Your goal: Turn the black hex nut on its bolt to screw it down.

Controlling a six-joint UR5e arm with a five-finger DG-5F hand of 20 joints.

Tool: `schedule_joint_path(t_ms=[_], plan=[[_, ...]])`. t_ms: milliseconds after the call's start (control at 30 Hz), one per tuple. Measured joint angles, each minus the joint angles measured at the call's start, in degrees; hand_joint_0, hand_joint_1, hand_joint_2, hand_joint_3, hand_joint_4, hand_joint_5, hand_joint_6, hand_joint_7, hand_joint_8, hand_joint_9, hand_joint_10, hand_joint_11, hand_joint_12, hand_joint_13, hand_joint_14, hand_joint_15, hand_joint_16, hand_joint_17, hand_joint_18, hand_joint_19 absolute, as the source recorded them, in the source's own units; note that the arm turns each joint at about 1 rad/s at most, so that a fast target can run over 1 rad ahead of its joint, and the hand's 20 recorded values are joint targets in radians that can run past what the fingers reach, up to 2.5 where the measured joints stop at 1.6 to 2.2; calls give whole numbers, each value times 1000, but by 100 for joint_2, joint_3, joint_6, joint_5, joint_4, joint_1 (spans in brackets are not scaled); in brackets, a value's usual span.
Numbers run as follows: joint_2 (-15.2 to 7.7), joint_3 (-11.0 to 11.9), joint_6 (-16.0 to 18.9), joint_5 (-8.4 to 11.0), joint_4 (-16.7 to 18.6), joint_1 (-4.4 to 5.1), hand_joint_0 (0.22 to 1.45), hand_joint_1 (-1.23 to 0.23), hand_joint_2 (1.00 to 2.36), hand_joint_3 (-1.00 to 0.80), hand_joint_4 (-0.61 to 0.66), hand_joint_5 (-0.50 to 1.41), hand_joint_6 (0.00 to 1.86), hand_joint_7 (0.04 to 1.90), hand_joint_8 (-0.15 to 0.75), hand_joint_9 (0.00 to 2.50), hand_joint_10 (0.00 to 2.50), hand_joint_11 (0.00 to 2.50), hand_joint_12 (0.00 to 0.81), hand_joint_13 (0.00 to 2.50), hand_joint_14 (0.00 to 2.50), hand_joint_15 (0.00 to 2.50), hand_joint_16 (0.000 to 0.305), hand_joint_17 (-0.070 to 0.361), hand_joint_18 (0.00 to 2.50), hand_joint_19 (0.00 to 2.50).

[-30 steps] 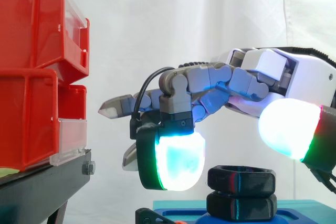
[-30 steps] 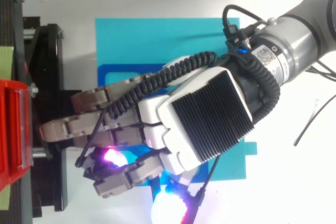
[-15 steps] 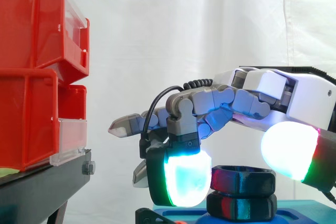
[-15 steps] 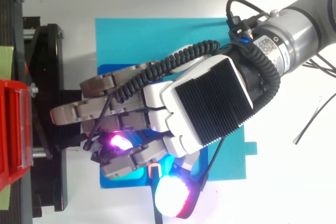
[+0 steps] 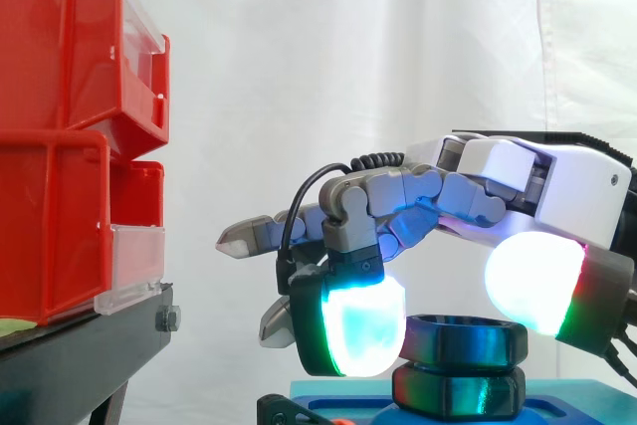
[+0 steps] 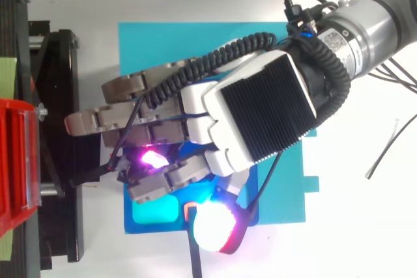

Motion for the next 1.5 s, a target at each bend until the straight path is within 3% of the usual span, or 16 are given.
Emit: schedule_joint_path(t_ms=[400,633,733,1000,1233,1500], plan=[[0,-3,4,-163,87,-185,473,-51,1000,-500,117,-5,518,1631,212,898,0,23,339,511,0,0,51,114,574,563],[1,-5,6,-349,212,-330,472,-50,1000,-500,119,-6,517,1637,215,899,1,22,339,511,0,0,51,115,575,563],[5,1,16,-443,249,-343,471,-50,1000,-500,122,-6,515,1637,215,899,0,27,340,510,0,0,51,115,579,562],[6,200,82,-490,264,-204,471,-50,1000,-500,128,-7,506,1643,207,884,0,18,341,511,0,0,51,115,578,570],[2,289,86,-305,315,8,470,-51,1000,-500,136,-7,503,1637,201,879,0,11,341,511,0,0,51,115,577,562],[0,261,63,-125,322,162,470,-53,1000,-500,134,-10,501,1594,201,879,0,7,341,511,0,0,51,115,578,569]])
